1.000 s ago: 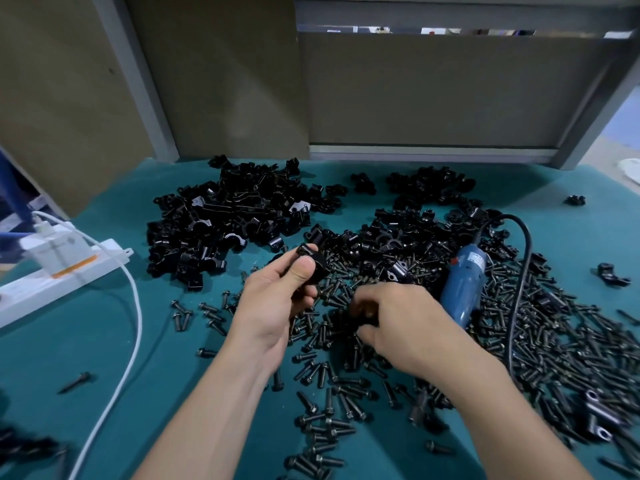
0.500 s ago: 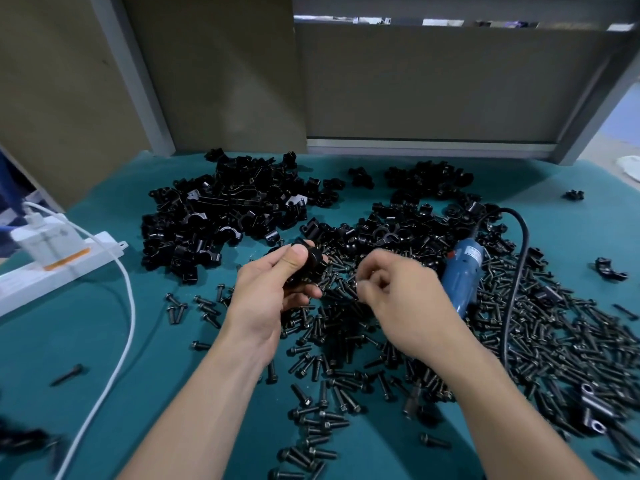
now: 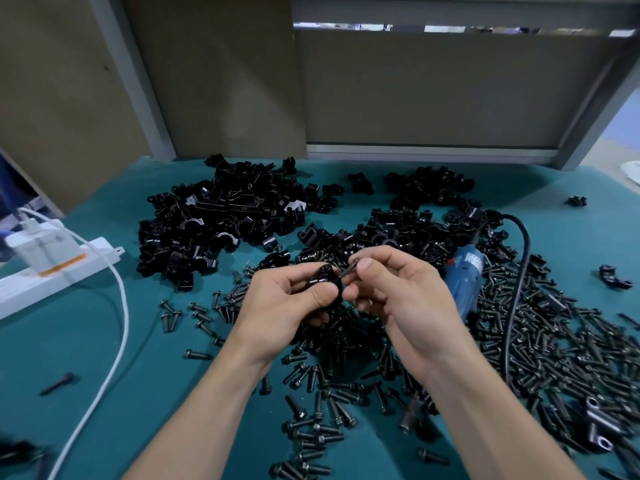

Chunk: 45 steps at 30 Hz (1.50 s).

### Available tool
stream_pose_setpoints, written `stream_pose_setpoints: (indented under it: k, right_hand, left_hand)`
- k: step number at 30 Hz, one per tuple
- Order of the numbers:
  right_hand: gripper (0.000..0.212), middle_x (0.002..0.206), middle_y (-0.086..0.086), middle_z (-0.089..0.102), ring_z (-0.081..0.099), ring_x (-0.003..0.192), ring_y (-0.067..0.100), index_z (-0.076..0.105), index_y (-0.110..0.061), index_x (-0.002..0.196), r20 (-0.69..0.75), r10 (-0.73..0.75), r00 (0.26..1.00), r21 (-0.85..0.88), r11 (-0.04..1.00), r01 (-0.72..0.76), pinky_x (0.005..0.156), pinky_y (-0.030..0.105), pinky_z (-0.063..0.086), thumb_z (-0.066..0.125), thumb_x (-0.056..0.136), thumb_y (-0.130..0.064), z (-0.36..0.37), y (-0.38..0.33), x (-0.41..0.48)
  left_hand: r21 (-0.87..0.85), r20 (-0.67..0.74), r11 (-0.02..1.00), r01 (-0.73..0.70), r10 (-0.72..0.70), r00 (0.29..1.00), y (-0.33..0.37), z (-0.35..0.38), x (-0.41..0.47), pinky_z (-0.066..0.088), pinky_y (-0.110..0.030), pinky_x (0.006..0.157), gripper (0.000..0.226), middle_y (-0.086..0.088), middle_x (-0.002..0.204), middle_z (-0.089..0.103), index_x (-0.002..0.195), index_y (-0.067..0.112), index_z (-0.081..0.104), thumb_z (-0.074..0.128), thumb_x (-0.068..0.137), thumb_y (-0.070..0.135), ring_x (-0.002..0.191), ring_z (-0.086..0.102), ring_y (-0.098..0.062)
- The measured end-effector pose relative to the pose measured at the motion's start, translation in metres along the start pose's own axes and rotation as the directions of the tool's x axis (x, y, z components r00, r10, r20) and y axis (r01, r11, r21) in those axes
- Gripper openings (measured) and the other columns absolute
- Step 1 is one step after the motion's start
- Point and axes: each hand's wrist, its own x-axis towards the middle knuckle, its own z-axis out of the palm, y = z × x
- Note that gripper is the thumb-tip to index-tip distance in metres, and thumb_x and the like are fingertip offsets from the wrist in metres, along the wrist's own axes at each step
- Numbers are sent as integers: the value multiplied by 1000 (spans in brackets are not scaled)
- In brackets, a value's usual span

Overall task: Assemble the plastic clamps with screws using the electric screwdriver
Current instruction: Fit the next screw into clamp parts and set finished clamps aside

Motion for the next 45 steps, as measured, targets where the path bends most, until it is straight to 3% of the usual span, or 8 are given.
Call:
stream_pose_setpoints:
  k: [5,10,15,26,31,36,40,45]
  right_hand:
    - [15,92,16,79,76,75,20,72,-9,95,48,25,999,45,999,-27,62,23,57,62,97,2,-2,1,-1]
    - [20,79,15,75,67,62,18,75,-10,85,59,-61,996,-75,995,65,57,22,52,67,90,8,-3,-2,-1]
    - [17,67,9,68,53,55,14,79,-11,85,25,-103,994,-183,977,106,55,22,47,70,93,0,-3,5,1]
    - [16,70,11,71,57,56,12,80,-24,81,-7,-176,984,-342,925,163,58,25,49,77,90,-11,-2,14,4]
    - [19,70,-8,73,63,58,2,76,-30,78,38,-195,980,-576,797,181,57,16,48,78,90,-16,-3,13,4]
    - [21,60,-9,68,58,52,1,75,-30,76,-18,-201,979,-544,824,159,54,15,46,75,92,-16,-4,16,6]
    - [21,58,-7,66,56,49,5,74,-32,79,-48,-204,978,-490,858,155,51,15,46,74,93,-17,-5,19,7]
    - [21,63,0,68,57,53,9,75,-29,79,-34,-194,980,-437,885,160,54,19,49,74,93,-13,-7,20,8]
  left_hand:
    - [-53,18,999,-13,14,1000,1,0,0,54,-21,58,23,-10,93,80,106,22,83,77,84,18,66,66,-15]
    - [-82,40,997,-12,15,999,0,-4,0,52,-21,58,22,-8,95,79,107,24,83,81,85,19,67,66,-14]
    - [-35,91,999,-24,27,995,-1,-2,-1,53,-21,59,28,-4,87,78,106,30,84,77,83,17,64,64,-11]
    - [-27,44,999,-36,37,998,-1,-1,0,55,-22,58,22,-9,91,80,102,30,84,78,85,16,65,67,-13]
    - [84,23,994,-63,61,998,-6,-4,1,57,-25,66,26,-8,89,79,103,27,83,79,90,5,70,70,-14]
    - [212,29,975,-66,61,998,-9,-6,2,57,-30,86,37,12,110,80,122,36,76,84,89,23,97,74,-4]
    - [186,61,982,-32,21,998,-7,-3,1,51,-24,65,37,10,91,77,124,51,72,72,88,40,70,61,-5]
    - [36,90,999,16,-19,996,-8,-1,3,47,-22,62,33,-2,91,69,123,41,75,68,91,37,71,52,-12]
